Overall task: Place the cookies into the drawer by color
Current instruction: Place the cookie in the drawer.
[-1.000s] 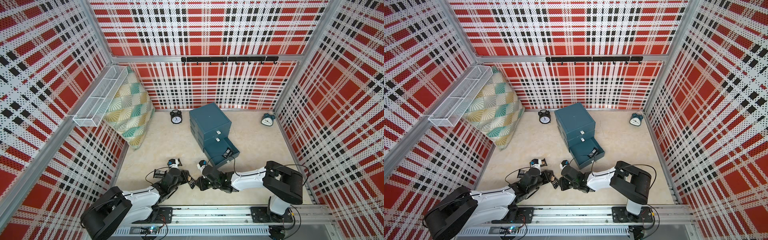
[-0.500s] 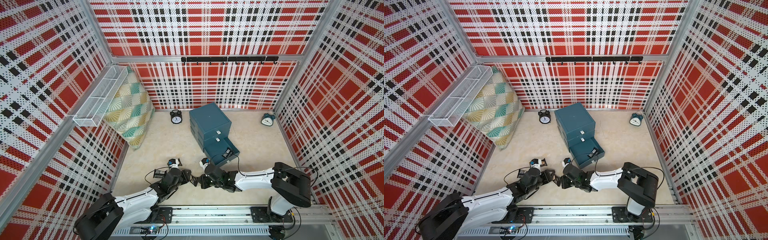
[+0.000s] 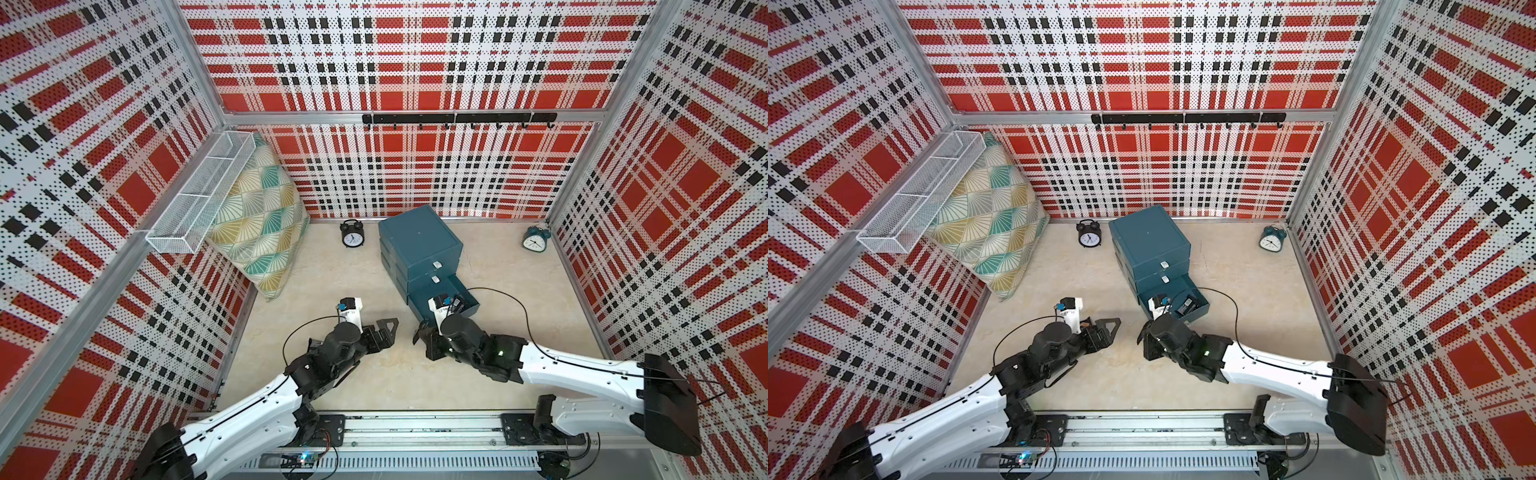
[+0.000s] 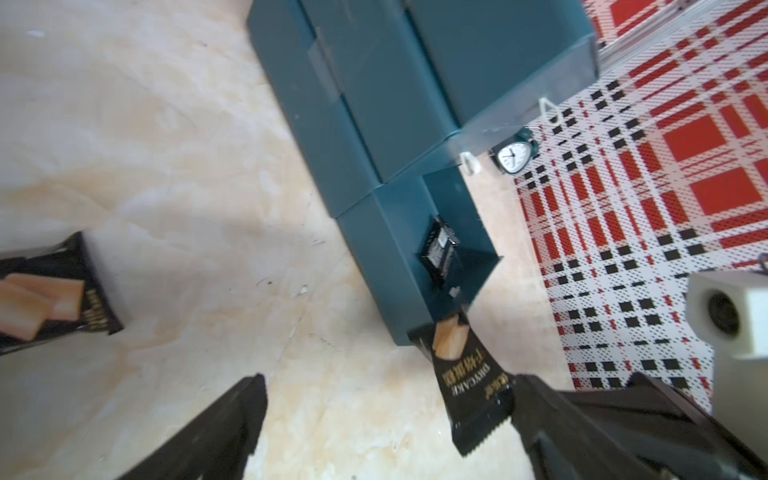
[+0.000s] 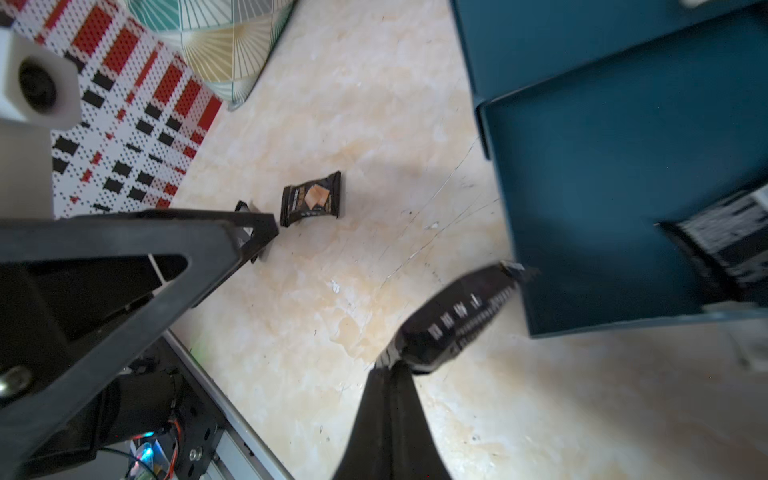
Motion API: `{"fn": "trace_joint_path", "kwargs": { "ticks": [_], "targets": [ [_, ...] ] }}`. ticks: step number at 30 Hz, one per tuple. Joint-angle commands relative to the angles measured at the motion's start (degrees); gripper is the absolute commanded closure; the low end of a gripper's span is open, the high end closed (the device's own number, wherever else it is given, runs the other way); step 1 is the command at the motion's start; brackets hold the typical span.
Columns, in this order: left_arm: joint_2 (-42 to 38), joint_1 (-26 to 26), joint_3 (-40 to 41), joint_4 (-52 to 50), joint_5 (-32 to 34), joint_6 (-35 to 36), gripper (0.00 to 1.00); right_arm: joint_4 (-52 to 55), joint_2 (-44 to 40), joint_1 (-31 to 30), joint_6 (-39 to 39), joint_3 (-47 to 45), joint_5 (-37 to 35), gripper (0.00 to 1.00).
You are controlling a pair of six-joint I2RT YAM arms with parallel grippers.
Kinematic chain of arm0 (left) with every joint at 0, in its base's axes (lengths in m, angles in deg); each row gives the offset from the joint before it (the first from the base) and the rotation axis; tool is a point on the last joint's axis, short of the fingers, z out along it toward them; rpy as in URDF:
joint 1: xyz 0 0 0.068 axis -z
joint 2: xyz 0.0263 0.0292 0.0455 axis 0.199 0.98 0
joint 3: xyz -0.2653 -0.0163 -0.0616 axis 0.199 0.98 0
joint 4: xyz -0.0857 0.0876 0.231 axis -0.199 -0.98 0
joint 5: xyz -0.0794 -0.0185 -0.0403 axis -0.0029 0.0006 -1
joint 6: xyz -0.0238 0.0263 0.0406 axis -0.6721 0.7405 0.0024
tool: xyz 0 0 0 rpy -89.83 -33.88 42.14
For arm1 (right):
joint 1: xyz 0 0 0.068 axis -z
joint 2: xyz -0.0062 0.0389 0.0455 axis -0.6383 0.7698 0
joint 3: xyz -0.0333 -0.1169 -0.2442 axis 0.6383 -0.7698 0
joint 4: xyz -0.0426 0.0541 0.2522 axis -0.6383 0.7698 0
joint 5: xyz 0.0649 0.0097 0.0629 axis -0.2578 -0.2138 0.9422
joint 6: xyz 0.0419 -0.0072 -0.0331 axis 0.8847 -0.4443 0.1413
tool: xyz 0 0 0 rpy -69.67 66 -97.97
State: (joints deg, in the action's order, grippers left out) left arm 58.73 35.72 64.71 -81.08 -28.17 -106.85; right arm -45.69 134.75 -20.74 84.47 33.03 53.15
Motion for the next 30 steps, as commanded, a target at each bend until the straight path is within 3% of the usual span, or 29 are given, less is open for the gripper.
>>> {"fn": "trace_joint_path", "kwargs": {
  "ticks": [1, 8, 17, 28, 30],
  "targets": [
    [0.6, 2.3, -2.8, -1.2, 1.5, 2.8, 0.01, 6.2, -4.4, 2.7, -3.6, 1.6, -3.4, 1.0],
    [4.1, 4.6, -5.6, 1.2, 3.6, 5.4, 0.01, 6.8, -5.8, 12.1, -8.3, 3.1, 2.3, 1.0],
    [6.9, 3.7, -6.0, 0.5, 6.7, 6.0, 0.01, 3.3, 5.2, 16.0, -11.7, 6.8, 5.8, 1.0],
    [5.3, -11.9, 0.8, 1.9, -2.1, 6.7, 0.01, -1.1, 17.7, 16.1, -14.8, 11.0, 9.6, 1.0],
    [5.5, -14.9, 1.7, 2.2, -3.5, 7.0, 0.01, -0.8, 19.0, 16.3, -14.2, 10.2, 8.5, 0.83]
  ]
}}
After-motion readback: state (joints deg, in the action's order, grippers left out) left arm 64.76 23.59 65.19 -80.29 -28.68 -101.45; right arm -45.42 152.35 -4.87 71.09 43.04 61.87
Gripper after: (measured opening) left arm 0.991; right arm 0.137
